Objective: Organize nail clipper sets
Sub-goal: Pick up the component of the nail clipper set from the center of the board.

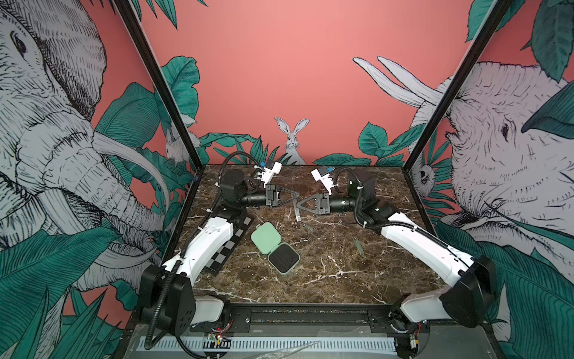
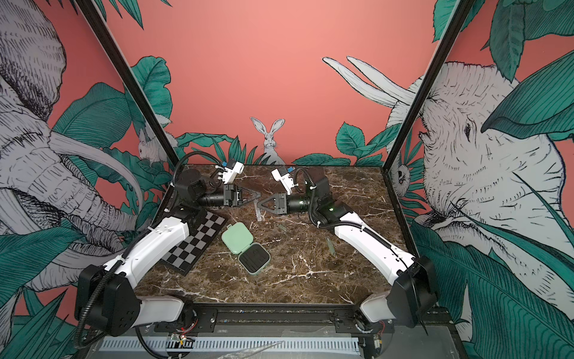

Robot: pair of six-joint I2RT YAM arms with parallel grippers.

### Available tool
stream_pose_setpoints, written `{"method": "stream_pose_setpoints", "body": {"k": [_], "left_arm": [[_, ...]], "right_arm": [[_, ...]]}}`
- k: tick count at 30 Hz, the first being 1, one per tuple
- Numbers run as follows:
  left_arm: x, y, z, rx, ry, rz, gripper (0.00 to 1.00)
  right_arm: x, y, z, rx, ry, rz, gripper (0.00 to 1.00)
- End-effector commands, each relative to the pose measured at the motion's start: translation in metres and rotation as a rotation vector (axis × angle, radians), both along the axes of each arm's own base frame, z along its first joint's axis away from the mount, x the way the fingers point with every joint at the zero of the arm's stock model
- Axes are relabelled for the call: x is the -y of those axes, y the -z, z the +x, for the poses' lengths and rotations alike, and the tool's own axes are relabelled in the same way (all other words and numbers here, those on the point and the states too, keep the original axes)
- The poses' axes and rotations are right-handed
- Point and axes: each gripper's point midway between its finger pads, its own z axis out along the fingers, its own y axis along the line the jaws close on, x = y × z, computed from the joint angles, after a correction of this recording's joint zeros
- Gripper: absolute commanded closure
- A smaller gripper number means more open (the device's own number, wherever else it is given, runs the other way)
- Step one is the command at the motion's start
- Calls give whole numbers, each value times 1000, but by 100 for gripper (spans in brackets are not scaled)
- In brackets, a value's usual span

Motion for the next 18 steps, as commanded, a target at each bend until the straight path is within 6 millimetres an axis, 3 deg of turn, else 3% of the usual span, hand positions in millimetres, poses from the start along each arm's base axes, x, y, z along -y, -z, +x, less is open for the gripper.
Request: {"method": "stream_pose_setpoints", "body": {"k": [1, 3, 6, 9, 18], "left_arm": [[-1, -13, -10, 36, 22, -15, 100], [-1, -12, -10, 35, 22, -14, 100], [-1, -13, -10, 36, 22, -15, 100], [-1, -14, -10, 39, 22, -16, 100], [-1, -13, -10, 35, 20, -15, 100]], "right_arm": [[4, -18, -5, 47, -12, 49, 94], [4, -18, -5, 44, -10, 51, 94], [3, -18, -6, 34, -20, 61, 84], [2, -17, -5, 32, -22, 62, 81], [3, -17, -7, 34, -27, 66, 95]]}}
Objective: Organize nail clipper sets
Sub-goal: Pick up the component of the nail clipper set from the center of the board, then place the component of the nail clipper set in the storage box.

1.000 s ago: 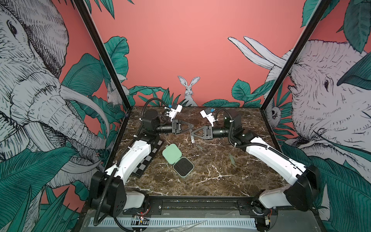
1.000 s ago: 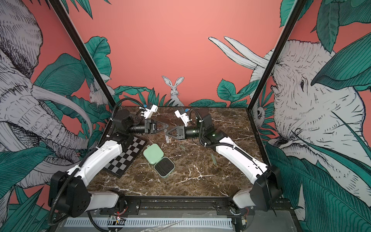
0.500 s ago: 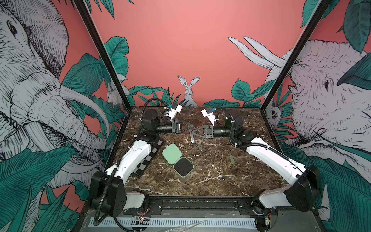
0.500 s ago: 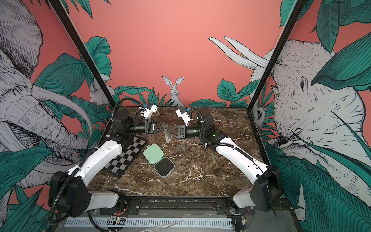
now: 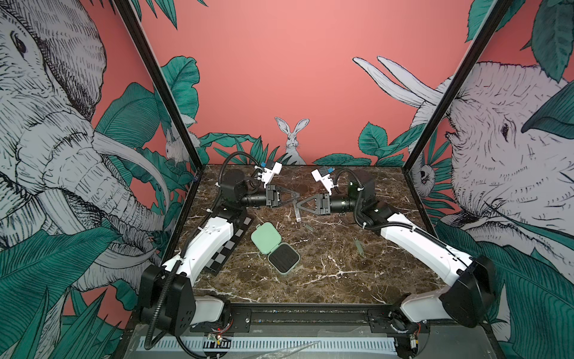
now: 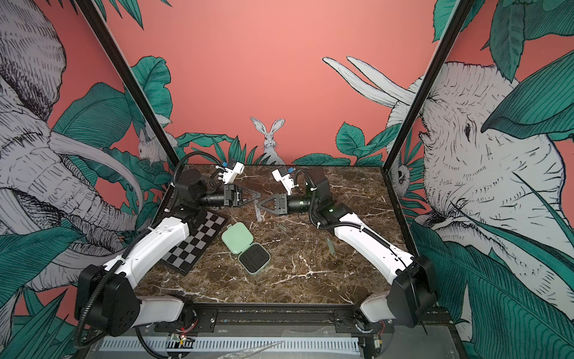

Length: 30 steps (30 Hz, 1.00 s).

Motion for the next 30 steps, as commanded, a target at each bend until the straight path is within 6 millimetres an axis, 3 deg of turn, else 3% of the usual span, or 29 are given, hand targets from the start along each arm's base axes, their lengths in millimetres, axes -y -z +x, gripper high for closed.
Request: {"method": "stream_pose_setpoints", "body": {"k": [1, 4, 5, 6, 8, 10, 11, 13, 16, 18, 20, 24, 27, 30], "left_arm": [[-1, -14, -10, 43, 20, -18, 100], [-1, -15, -9, 43, 19, -19, 100], [-1, -16, -9, 47, 18, -21, 93], [-1, -16, -9, 44, 17, -20, 73], [-2, -18, -9, 54, 5, -15, 48], [-3, -19, -6, 59, -26, 5, 10], [-7, -18, -1, 61, -68, 24, 3], [-26, -13, 16, 43, -194, 89, 1], [-88, 7, 45, -30, -489, 247, 1], [-130, 29, 47, -54, -668, 405, 2], [-165, 58, 37, -52, -808, 622, 4], [-206, 102, 5, -55, -954, 830, 6], [-218, 129, -18, -67, -1001, 870, 6], [-216, 160, -32, -128, -987, 860, 7]], "right_arm": [[4, -18, -6, 49, -15, 47, 96], [4, -19, -6, 51, -13, 58, 100], [4, -19, -6, 49, -12, 61, 100], [4, -19, -5, 48, -8, 61, 100], [3, -16, -3, 46, 0, 55, 100], [4, -12, 0, 47, 14, 36, 100], [5, -7, 1, 49, 25, 14, 100], [8, 7, 5, 58, 59, -45, 100], [17, 41, 12, 92, 139, -222, 100], [23, 73, 13, 144, 193, -418, 100], [25, 102, 11, 202, 221, -601, 100], [16, 145, 0, 290, 184, -811, 100], [-1, 164, -11, 342, 116, -891, 100], [-20, 190, -25, 372, 50, -970, 100]]}}
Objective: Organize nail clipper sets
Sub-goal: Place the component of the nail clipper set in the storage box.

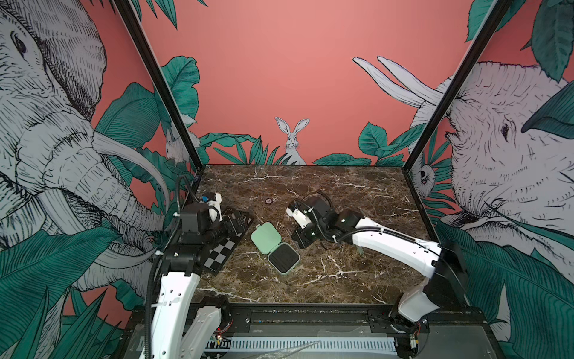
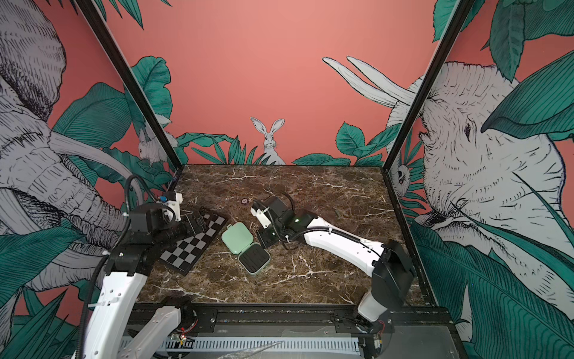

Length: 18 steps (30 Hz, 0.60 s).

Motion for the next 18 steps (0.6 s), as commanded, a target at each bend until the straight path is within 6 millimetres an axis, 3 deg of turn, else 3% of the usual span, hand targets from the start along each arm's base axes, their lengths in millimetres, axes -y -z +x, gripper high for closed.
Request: {"method": "stream_pose_setpoints", "body": {"k": [1, 6, 18], "left_arm": [[-11, 47, -14, -115, -44, 48, 9], [-5, 82, -13, -193, -75, -45, 14], [3, 113, 18, -223, -70, -167, 22]], "right_arm": [[-1, 22, -4, 78, -42, -154, 100], [-21, 49, -13, 58, -87, -204, 100], [-50, 90, -24, 14, -189, -262, 100]]}}
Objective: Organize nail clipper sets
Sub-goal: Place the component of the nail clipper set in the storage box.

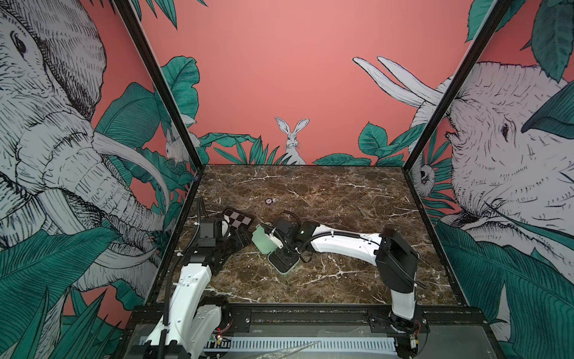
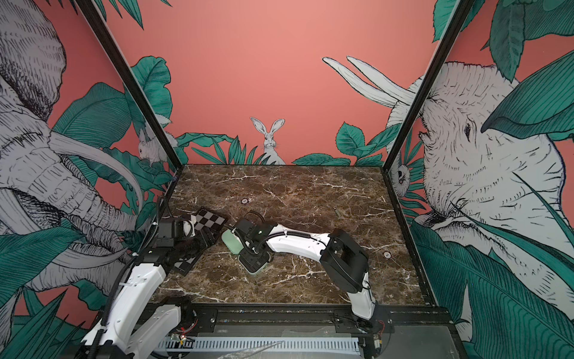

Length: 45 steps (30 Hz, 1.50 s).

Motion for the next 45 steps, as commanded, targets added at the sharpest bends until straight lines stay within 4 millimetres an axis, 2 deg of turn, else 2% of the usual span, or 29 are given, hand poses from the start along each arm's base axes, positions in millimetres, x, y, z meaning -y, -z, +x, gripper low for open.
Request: {"method": "stream_pose_setpoints", "body": {"k": [1, 15, 27, 37, 45], "left_arm": [[0, 1, 10, 31, -12, -47, 23], [-7, 11, 10, 15, -27, -60, 24], [-6, 13, 9, 12, -23, -65, 24], [-5, 13, 10, 14, -19, -70, 24], [-5, 13, 11, 14, -15, -72, 24]], "right_arm": [[-8, 0, -3, 4, -37, -5, 100], [-17, 21, -6, -24, -46, -29, 100], [-20, 25, -6, -26, -9, -29, 100], [-17, 7, 2, 4, 94, 9, 100], [-16, 5, 3, 21, 120, -3, 100]]}}
